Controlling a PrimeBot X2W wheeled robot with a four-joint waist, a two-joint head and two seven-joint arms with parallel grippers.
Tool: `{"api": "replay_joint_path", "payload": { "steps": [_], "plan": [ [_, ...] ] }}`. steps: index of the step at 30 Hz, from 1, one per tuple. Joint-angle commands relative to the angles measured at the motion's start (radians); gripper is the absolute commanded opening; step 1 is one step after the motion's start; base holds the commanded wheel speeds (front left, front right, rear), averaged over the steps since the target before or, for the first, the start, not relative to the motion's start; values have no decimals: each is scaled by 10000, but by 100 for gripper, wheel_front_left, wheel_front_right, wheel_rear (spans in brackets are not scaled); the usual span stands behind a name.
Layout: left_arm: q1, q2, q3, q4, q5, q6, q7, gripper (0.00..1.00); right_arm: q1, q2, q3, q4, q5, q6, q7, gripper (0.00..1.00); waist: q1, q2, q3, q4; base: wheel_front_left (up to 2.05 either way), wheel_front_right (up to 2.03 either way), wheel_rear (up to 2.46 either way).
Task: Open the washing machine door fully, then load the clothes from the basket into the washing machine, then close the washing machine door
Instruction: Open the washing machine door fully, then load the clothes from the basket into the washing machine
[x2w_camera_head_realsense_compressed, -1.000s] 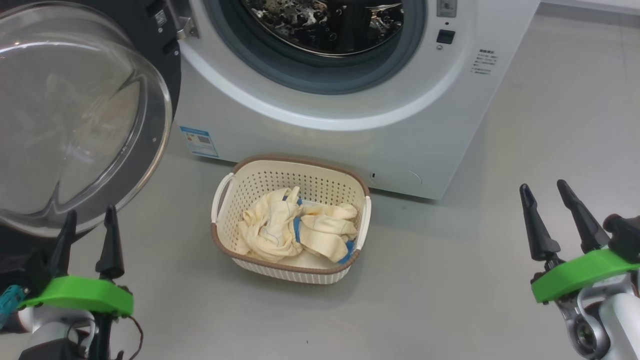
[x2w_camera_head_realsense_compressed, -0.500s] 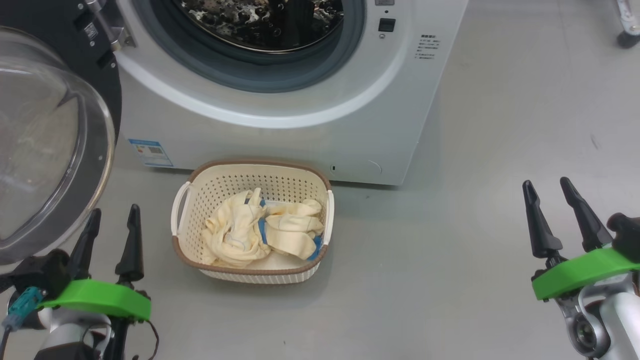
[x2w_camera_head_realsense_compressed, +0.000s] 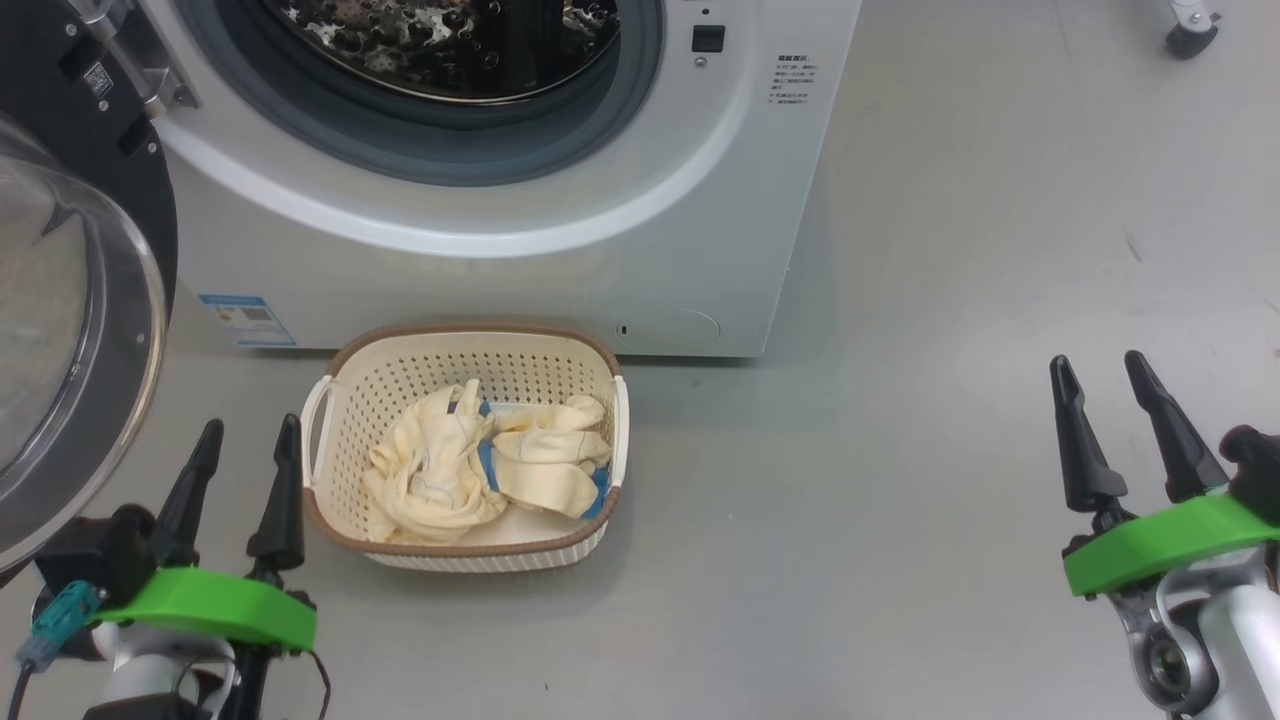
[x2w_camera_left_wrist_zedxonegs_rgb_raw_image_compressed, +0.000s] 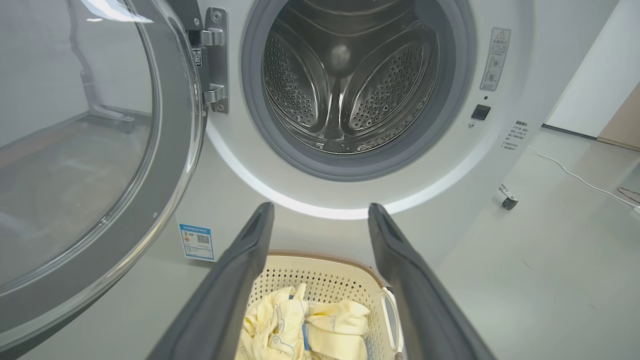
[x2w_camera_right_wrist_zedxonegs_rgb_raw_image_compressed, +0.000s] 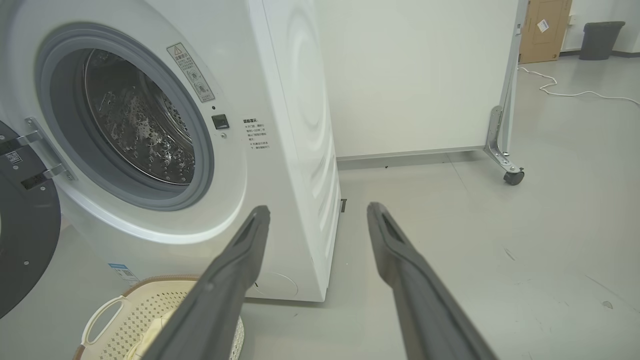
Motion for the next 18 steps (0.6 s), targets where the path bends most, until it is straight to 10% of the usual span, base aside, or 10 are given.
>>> {"api": "replay_joint_path", "payload": {
  "steps": [1, 18],
  "plan": [
    [-193, 386, 378, -369, -109, -19, -111, 100, -68, -139, 81, -345, -54, 17, -95, 100, 0, 0, -6, -14, 0, 0, 0],
    [-155, 396, 358, -383, -93, -19, -111, 100, -49, -81, 89, -375, -44, 17, -95, 100, 0, 0, -89, 62, 0, 0, 0]
  ]
}}
